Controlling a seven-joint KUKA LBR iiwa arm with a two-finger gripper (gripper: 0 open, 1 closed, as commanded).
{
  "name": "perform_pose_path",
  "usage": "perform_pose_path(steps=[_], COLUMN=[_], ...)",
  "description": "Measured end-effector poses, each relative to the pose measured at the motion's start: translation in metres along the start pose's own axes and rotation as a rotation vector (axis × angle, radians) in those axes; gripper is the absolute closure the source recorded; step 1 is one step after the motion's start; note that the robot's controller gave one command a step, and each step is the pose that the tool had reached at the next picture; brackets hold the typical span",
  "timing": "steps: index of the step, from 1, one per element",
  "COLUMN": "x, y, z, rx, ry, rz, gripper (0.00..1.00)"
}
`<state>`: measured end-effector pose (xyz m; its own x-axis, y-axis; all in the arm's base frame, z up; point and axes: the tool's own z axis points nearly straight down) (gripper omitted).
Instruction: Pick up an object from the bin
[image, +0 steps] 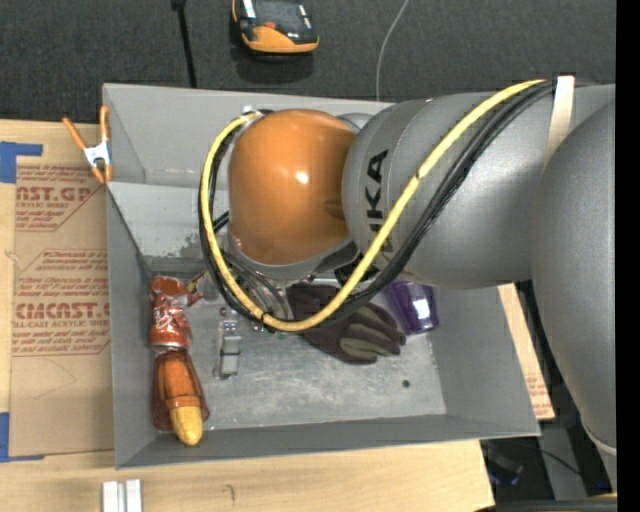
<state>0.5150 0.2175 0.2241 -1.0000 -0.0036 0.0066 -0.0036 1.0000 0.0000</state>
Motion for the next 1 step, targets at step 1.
perform_pose_path(steps=[1], x=[-0.0017], y=[-0.0014], z=[-0.0049], rx=[-0.002], ry=[-0.008], rz=[0.002], gripper=[0.0])
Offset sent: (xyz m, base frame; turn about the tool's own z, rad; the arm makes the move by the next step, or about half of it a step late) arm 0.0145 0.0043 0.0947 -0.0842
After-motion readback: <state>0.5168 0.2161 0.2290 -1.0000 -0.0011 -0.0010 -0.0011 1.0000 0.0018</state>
